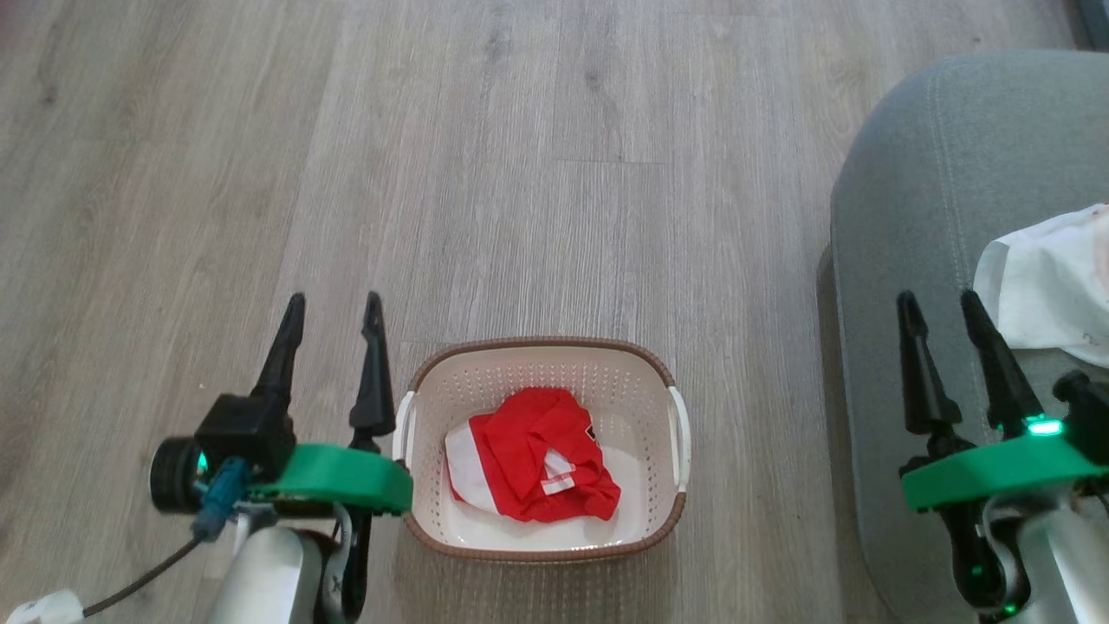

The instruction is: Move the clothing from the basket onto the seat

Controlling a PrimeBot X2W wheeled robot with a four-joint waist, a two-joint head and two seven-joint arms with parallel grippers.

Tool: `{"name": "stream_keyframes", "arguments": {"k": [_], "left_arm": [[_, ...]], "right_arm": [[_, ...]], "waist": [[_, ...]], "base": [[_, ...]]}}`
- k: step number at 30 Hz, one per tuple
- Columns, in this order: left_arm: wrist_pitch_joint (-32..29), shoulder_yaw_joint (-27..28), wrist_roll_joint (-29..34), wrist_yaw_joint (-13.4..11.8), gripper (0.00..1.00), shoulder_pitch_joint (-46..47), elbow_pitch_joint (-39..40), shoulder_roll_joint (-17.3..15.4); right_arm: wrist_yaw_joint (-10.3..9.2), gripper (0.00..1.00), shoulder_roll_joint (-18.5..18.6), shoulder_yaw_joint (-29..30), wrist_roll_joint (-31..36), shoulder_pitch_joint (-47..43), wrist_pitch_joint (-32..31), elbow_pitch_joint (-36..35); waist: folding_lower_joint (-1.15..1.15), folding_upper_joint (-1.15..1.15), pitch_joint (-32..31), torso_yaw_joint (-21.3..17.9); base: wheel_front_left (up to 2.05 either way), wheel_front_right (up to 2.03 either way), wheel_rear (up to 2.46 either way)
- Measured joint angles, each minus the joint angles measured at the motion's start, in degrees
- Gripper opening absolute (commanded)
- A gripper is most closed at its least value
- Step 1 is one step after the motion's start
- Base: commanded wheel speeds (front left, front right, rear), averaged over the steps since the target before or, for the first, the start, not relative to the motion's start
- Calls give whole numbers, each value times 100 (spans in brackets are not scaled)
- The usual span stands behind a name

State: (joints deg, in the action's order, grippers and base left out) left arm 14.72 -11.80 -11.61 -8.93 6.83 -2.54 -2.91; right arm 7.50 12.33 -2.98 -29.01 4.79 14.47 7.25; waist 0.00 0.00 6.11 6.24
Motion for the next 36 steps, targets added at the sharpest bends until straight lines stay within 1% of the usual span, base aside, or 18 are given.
{"name": "stream_keyframes", "arguments": {"k": [2, 8, 36], "left_arm": [[0, 7, -151, -70, 100, -59, -52, 1], [0, -144, -151, -77, 100, -145, -233, 2], [0, -298, -151, -65, 100, -227, -513, 4]], "right_arm": [[0, 100, -105, 136, 101, -71, 0, 51], [0, 100, -290, 151, 226, -219, 0, 97], [0, 100, -288, 151, 290, -219, -1, 182]], "waist": [[0, 0, -9, 3], [0, 0, -34, -47], [0, 0, -156, -150]], "base": [[0, 0, 0], [0, 0, 0], [0, 0, 0]]}}
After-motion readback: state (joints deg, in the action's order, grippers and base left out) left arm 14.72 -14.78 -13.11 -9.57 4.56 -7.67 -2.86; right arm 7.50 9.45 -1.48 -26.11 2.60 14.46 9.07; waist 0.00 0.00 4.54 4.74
